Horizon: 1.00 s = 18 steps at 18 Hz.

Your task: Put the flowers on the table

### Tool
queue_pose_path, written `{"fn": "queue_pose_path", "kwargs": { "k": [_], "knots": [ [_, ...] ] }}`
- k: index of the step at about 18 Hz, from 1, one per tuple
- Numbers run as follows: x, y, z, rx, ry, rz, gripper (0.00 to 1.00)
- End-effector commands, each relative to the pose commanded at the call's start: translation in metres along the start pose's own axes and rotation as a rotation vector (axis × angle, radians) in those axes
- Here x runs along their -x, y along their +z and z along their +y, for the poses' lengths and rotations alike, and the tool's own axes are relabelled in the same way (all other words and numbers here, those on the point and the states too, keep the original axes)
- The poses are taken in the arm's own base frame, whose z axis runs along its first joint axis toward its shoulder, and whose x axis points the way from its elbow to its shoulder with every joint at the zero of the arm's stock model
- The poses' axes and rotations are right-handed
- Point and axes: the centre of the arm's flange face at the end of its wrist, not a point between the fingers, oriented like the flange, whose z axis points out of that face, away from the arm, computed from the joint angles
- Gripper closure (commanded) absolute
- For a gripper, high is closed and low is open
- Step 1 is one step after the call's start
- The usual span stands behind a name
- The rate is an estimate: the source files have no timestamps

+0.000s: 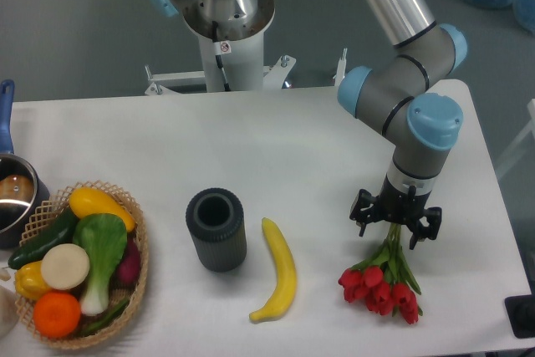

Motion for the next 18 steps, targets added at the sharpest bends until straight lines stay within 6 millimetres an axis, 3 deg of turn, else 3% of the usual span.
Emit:
{"fn": "queue_pose_path", "kwargs": {
  "k": [8,11,18],
  "knots": [
    [0.033,-0.102,0.038,-0.063,-0.082,-0.107,0.00],
    [0.040,-0.134,0.057,-0.049,0.004,-0.118,0.00],
    [0.039,-0.207,0.140,0.012,0.195,-0.132,0.00]
  ]
}}
